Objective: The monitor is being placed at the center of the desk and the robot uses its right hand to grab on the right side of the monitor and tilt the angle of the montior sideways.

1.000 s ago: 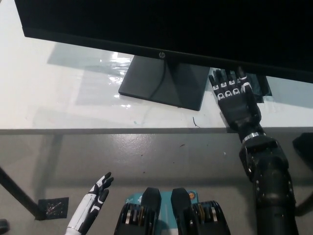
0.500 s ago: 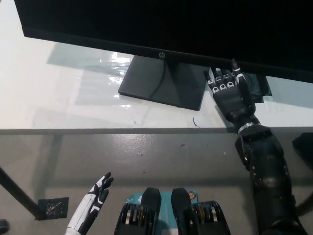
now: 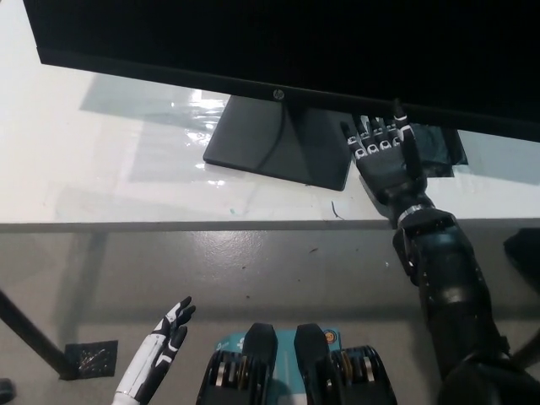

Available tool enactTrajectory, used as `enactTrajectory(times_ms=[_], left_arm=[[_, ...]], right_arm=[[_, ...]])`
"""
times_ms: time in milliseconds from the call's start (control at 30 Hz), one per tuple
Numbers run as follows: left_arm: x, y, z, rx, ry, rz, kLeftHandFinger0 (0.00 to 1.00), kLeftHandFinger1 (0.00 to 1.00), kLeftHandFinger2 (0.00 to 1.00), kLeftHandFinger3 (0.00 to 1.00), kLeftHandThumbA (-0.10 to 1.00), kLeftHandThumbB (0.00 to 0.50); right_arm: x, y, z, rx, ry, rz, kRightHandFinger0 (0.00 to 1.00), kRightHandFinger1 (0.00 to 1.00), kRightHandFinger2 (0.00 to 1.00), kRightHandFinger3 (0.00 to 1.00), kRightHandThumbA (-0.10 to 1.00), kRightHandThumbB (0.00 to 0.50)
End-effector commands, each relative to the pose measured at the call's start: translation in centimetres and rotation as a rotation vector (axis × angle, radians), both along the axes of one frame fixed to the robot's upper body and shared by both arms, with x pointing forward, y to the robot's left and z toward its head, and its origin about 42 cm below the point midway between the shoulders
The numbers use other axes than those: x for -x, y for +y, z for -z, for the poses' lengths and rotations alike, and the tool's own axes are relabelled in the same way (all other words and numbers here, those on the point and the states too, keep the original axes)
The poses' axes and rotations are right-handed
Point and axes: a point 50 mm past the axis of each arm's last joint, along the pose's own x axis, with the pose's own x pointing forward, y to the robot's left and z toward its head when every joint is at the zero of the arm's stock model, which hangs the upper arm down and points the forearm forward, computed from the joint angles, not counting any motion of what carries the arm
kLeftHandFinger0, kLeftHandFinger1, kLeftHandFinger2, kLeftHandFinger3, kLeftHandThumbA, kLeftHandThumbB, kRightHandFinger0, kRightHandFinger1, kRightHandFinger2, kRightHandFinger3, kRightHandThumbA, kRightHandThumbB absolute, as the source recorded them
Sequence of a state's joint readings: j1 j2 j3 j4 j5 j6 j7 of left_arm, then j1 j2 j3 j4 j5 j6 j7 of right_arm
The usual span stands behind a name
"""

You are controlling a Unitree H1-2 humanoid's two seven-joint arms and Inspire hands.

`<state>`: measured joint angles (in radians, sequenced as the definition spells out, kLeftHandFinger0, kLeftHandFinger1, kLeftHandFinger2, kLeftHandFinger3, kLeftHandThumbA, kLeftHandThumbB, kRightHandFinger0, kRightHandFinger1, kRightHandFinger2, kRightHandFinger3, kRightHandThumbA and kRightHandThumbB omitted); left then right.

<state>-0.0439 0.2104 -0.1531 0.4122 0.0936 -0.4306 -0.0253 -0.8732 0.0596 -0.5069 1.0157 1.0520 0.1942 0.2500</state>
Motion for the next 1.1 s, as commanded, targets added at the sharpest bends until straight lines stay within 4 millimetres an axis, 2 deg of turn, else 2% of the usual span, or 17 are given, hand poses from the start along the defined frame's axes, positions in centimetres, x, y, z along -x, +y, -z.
enactTrajectory(times_ms=[0,267,300,500,567,667,700,833,1067], left_arm=[[-0.5,0.4,-1.2,-0.003,-0.076,0.001,1.00,1.00,1.00,1.00,1.00,0.319],[-0.5,0.4,-1.3,0.000,-0.076,0.002,1.00,1.00,1.00,1.00,1.00,0.311],[-0.4,0.3,-1.2,0.002,-0.072,0.000,1.00,1.00,1.00,1.00,1.00,0.312],[-0.3,0.4,-1.1,0.004,-0.070,-0.004,1.00,1.00,1.00,1.00,1.00,0.316],[-0.2,0.4,-1.0,0.005,-0.066,-0.002,1.00,1.00,1.00,1.00,1.00,0.313],[-0.2,0.4,-1.0,0.002,-0.066,-0.002,1.00,1.00,1.00,1.00,1.00,0.309],[-0.1,0.4,-0.9,0.005,-0.064,-0.004,1.00,1.00,1.00,1.00,1.00,0.316],[-0.1,0.3,-0.9,0.007,-0.062,-0.006,1.00,1.00,1.00,1.00,1.00,0.308],[0.0,0.4,-0.9,0.006,-0.062,-0.006,1.00,1.00,1.00,1.00,1.00,0.320]], right_arm=[[-2.2,0.4,-3.9,0.033,-0.108,0.010,1.00,1.00,1.00,1.00,1.00,0.372],[-2.8,0.6,-4.1,0.030,-0.097,0.025,1.00,1.00,1.00,1.00,1.00,0.357],[-3.0,0.4,-4.2,0.029,-0.081,0.030,1.00,1.00,1.00,1.00,1.00,0.370],[-3.5,-0.1,-4.4,0.031,-0.063,0.051,1.00,1.00,1.00,1.00,1.00,0.375],[-4.0,-1.2,-4.7,0.043,-0.050,0.074,1.00,1.00,1.00,1.00,1.00,0.388],[-4.2,-1.5,-4.8,0.037,-0.037,0.087,1.00,1.00,1.00,1.00,1.00,0.388],[-4.4,-2.4,-5.0,0.036,-0.017,0.107,1.00,1.00,1.00,1.00,1.00,0.386],[-4.6,-3.1,-5.2,0.053,-0.001,0.119,1.00,1.00,1.00,1.00,1.00,0.401],[-5.0,-4.3,-5.6,0.062,0.038,0.157,1.00,1.00,1.00,1.00,1.00,0.393]])
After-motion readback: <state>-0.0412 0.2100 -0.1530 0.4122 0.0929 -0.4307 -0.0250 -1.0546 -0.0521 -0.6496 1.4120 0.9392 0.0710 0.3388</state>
